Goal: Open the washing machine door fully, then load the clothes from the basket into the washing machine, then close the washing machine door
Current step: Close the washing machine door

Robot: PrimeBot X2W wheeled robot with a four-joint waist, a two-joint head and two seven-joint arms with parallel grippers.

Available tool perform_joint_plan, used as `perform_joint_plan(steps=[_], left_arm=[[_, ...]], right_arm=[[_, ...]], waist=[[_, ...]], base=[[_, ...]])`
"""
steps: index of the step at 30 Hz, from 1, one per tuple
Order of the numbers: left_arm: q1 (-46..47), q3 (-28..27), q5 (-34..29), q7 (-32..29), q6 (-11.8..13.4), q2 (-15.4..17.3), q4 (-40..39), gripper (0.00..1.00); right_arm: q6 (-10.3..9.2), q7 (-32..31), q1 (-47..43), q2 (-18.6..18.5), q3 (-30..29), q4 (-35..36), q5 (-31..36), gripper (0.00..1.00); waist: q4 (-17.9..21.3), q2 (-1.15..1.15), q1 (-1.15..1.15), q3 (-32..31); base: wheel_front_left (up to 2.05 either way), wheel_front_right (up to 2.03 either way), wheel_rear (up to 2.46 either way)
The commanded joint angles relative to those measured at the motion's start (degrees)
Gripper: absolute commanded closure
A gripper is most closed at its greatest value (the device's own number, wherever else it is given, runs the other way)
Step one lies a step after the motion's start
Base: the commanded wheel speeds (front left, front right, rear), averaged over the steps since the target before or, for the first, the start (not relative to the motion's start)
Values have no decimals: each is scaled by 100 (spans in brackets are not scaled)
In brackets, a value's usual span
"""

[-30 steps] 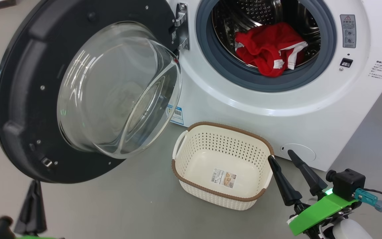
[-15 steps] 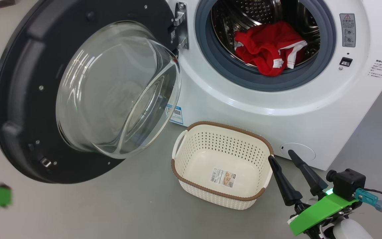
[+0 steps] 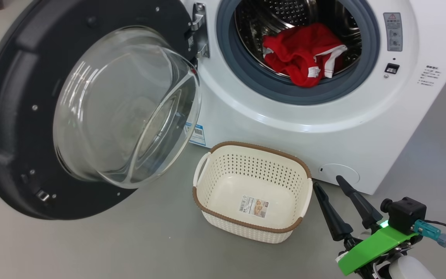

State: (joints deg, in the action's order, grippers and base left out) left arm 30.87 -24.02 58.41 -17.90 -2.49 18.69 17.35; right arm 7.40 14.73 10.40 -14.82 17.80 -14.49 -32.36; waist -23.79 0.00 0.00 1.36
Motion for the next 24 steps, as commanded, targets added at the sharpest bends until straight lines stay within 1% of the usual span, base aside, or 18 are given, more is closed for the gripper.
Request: perform_joint_plan(steps=[1,4,8,11,17,24], left_arm=[[288,-214,147,-104,57,333,-27,100],[583,-476,755,-601,275,341,547,100],[810,-640,1039,-917,498,490,1178,100],[877,-624,1076,-1100,581,606,1575,100],[1011,-606,1098,-1231,546,782,2217,100],[1094,-467,1081,-1413,289,877,2782,100]], right_arm=[[9,27,134,-58,108,123,-14,0],[9,27,152,-60,138,119,-16,0],[9,27,183,-87,158,119,-17,0],[9,27,178,-98,173,112,-22,0],[9,27,166,-87,209,92,-36,0],[9,27,170,-89,246,89,-51,0]], waist=[[34,0,0,5],[114,0,0,5],[203,0,0,21],[267,0,0,12],[376,0,0,-34],[485,0,0,-55]], base=[[0,0,0],[0,0,0],[0,0,0],[0,0,0],[0,0,0],[0,0,0]])
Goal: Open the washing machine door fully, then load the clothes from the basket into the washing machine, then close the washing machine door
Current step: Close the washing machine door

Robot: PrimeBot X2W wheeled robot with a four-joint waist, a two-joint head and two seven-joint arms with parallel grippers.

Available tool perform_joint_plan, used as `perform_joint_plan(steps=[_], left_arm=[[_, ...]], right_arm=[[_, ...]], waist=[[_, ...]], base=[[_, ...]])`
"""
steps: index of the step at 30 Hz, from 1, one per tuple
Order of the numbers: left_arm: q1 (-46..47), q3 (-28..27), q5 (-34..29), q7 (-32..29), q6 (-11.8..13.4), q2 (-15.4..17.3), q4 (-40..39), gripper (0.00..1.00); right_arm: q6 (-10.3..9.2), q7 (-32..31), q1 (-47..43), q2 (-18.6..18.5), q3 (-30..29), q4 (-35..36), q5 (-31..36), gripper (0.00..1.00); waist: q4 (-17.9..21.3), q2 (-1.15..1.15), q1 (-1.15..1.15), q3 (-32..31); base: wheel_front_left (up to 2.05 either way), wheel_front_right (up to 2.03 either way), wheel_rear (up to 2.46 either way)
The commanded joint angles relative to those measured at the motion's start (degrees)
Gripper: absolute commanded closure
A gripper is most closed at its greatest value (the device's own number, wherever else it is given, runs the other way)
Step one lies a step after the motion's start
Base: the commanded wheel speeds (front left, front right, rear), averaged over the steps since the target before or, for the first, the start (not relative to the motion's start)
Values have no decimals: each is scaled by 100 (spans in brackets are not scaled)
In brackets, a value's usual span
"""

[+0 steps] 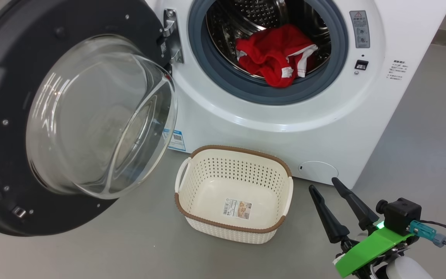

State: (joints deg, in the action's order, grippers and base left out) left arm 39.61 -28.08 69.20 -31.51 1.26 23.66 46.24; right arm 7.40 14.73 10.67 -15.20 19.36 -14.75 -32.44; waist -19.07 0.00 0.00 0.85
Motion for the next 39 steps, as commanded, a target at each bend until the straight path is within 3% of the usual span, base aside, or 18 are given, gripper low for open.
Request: perform_joint_plan(steps=[1,13,25,39], left_arm=[[228,-45,6,-78,-114,378,-60,100],[183,244,43,-758,-324,336,123,100],[-243,516,339,-2026,-429,140,-490,100],[-1000,691,828,-3202,1,-356,-2153,100]], right_arm=[[9,27,140,-54,87,116,-45,0],[9,27,70,-26,63,119,-43,0],[9,27,50,11,7,127,-35,0],[9,27,49,51,-46,135,-25,0]], waist=[[17,0,0,-7],[21,0,0,-65],[-38,0,0,-68],[-54,0,0,-47]], base=[[0,0,0],[0,0,0],[0,0,0],[0,0,0]])
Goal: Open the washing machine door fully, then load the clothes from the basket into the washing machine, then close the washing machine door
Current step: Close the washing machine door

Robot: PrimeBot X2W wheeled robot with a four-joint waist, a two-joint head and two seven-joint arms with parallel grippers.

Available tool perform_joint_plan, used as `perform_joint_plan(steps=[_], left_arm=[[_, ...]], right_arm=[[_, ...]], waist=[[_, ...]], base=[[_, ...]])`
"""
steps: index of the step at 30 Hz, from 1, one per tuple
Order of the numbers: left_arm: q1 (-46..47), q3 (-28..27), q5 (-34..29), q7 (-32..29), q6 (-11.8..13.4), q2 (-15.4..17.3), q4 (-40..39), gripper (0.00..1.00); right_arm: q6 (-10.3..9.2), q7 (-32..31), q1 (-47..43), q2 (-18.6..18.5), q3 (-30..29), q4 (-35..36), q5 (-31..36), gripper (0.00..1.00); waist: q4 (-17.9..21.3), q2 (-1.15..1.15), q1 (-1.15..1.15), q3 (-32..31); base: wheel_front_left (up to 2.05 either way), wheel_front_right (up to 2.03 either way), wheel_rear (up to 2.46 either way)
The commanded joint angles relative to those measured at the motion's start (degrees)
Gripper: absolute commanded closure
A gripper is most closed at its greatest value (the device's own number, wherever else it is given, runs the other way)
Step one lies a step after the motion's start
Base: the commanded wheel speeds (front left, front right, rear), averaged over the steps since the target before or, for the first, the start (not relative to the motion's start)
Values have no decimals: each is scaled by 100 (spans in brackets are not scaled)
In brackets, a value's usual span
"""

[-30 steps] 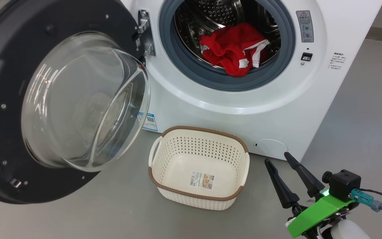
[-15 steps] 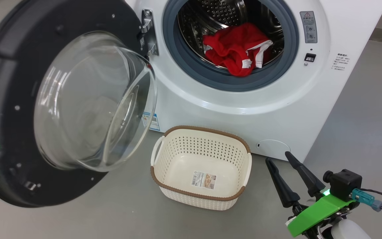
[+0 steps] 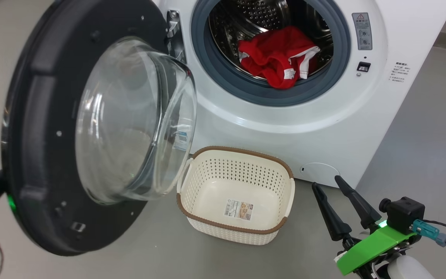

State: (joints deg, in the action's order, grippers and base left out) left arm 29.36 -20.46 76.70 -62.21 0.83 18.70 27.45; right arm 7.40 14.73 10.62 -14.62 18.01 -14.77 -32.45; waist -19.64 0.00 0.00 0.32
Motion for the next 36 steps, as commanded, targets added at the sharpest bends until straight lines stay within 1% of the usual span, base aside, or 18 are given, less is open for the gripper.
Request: perform_joint_plan(steps=[1,4,9,10,12,24,31,36], left_arm=[[-16,-62,127,-188,95,73,-407,100],[-150,-21,255,-361,256,-101,-831,100],[-388,78,339,-558,465,-288,-1465,100],[-388,78,339,-558,465,-288,-1465,100],[-509,159,330,-605,533,-388,-1755,100],[-752,341,284,-576,727,-715,-2434,100],[-782,258,181,-352,637,-741,-2479,100],[-739,196,138,-239,523,-705,-2357,100]], right_arm=[[9,27,59,-5,89,135,-23,0],[9,27,67,-2,80,138,-21,0],[9,27,61,1,55,140,-18,0],[9,27,61,1,55,140,-18,0],[9,27,59,17,50,137,-13,0],[9,27,72,37,39,136,-13,0],[9,27,59,37,27,129,-18,0],[9,27,29,31,21,133,-23,0]], waist=[[5,0,0,11],[19,0,0,17],[42,0,0,15],[42,0,0,15],[54,0,0,12],[104,0,0,20],[112,0,0,-1],[76,0,0,-34]], base=[[0,0,0],[0,0,0],[0,0,0],[0,0,0],[0,0,0],[0,0,0],[0,0,0],[0,0,0]])
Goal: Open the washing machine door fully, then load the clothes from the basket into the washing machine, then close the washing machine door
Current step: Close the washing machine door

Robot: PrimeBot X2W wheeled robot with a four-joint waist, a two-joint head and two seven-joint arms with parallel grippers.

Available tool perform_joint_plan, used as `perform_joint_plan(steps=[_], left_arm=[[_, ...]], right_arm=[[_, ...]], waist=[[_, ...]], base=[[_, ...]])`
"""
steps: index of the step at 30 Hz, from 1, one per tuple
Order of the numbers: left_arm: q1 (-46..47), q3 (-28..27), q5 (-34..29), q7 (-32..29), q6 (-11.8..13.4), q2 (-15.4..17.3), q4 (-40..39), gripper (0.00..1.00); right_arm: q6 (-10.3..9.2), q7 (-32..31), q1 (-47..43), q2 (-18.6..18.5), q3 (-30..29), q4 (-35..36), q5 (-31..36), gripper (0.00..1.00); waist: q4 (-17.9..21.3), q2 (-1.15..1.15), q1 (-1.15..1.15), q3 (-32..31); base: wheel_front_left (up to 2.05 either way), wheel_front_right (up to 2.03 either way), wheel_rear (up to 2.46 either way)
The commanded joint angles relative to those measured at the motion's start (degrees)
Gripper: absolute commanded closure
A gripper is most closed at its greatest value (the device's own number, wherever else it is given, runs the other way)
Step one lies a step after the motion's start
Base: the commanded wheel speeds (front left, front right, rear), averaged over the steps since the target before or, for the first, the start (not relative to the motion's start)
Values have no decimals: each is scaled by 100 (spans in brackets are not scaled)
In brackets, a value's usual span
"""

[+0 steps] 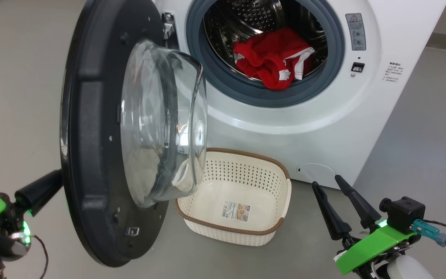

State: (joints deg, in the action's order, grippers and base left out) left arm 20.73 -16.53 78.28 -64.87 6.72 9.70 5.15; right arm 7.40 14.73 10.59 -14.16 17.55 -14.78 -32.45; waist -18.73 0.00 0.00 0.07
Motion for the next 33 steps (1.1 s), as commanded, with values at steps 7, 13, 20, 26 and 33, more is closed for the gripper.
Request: perform_joint_plan(steps=[7,13,20,26,33], left_arm=[[200,-241,-140,248,-315,234,-3,100],[183,-262,-391,539,-590,315,48,24],[140,-365,-633,883,-828,418,98,0],[24,-428,-941,1301,-1118,510,70,0],[-377,-418,-1528,2121,-1369,595,-155,0]], right_arm=[[9,27,28,-9,81,137,-24,0],[9,27,2,3,109,136,-35,0],[9,27,-51,4,133,135,-45,0],[9,27,-70,-3,150,140,-46,0],[9,27,-76,5,159,146,-45,0]], waist=[[-72,0,0,-37],[-90,0,0,-70],[-102,0,0,-129],[-130,0,0,-155],[-163,0,0,-166]], base=[[0,0,0],[0,0,0],[0,0,0],[0,0,0],[0,0,0]])
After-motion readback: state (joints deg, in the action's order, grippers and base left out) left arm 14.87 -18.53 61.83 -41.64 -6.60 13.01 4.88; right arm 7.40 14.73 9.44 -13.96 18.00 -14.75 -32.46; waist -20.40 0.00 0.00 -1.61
